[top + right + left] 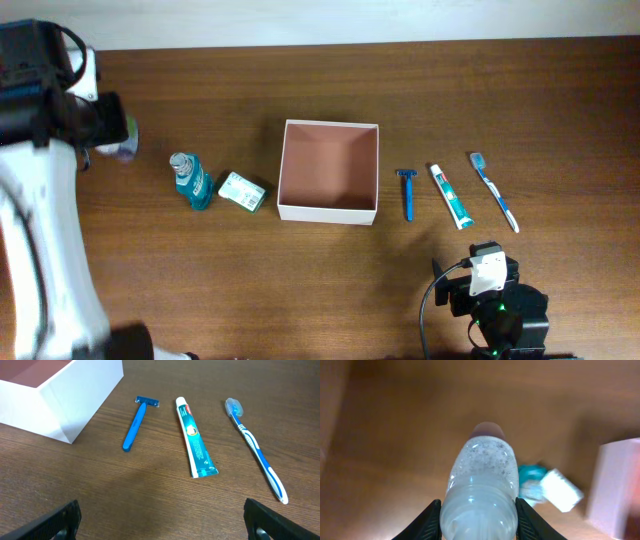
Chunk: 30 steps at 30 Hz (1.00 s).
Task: Pack container
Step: 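Grasp the white soap pump bottle with the left gripper and lift, then carry the soap bottle into the white box and release it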
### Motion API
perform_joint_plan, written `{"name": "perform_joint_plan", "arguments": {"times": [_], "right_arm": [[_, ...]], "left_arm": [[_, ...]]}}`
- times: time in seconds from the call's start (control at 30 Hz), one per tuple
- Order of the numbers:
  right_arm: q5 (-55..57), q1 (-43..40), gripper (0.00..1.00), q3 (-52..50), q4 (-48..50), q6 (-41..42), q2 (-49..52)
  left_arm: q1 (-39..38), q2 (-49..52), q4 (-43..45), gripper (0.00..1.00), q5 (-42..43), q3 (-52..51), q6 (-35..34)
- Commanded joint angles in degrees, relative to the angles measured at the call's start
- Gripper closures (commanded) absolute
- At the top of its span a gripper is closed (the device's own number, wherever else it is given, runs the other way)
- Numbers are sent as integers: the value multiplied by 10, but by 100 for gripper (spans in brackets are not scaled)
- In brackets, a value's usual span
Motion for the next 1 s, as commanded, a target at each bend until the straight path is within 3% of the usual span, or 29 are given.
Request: {"name": "perform_joint_plan", "arguments": {"times": [0.0,0.17,0.27,0.4,0.63,0.97], "right_arm": [[-3,-4,1,-3,0,-1,-3],[-3,-4,1,-3,0,-1,-3],[-3,-4,1,-3,0,-1,-3],[-3,-4,1,-3,0,-1,-3],[-3,-4,1,-3,0,-1,-3],[-3,-4,1,-3,0,-1,-3]], "left_arm": [[-70,-79,-2,99,35,24,-16],[-216,-88,-5,99,45,21,-16],[-304,-46,-2,100,44,19,-16],[-368,37,26,99,45,19,-16],[-426,185,111,99,45,19,-17],[-442,319,227,99,69,19,-45]]}}
